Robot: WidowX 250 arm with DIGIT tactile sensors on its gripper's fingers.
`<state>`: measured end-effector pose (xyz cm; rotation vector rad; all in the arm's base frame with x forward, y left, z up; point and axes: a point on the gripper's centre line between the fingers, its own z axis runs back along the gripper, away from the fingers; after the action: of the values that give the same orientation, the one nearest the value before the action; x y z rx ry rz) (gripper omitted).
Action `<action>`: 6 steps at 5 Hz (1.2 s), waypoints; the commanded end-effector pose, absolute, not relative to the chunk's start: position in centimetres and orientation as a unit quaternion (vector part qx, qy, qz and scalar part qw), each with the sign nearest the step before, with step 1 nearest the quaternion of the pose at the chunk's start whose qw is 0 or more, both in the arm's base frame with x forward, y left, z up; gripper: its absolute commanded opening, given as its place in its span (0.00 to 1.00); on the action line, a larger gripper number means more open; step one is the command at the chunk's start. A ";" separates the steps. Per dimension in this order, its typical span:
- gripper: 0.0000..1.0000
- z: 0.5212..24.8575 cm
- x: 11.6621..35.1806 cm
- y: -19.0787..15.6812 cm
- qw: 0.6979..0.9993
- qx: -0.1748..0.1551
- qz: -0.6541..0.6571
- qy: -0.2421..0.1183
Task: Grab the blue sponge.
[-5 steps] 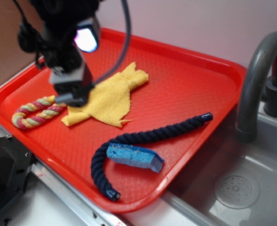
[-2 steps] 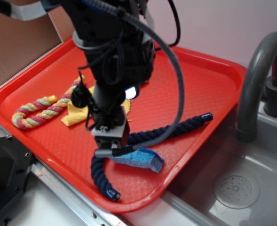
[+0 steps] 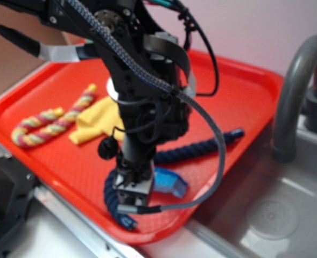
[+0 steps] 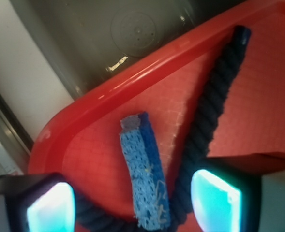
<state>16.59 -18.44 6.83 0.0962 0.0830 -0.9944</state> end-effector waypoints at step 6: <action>0.00 1.4 15.7 -16.9 0.879 0.058 -0.459 0.116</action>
<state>16.90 -17.07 1.92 0.1249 0.2154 -0.9525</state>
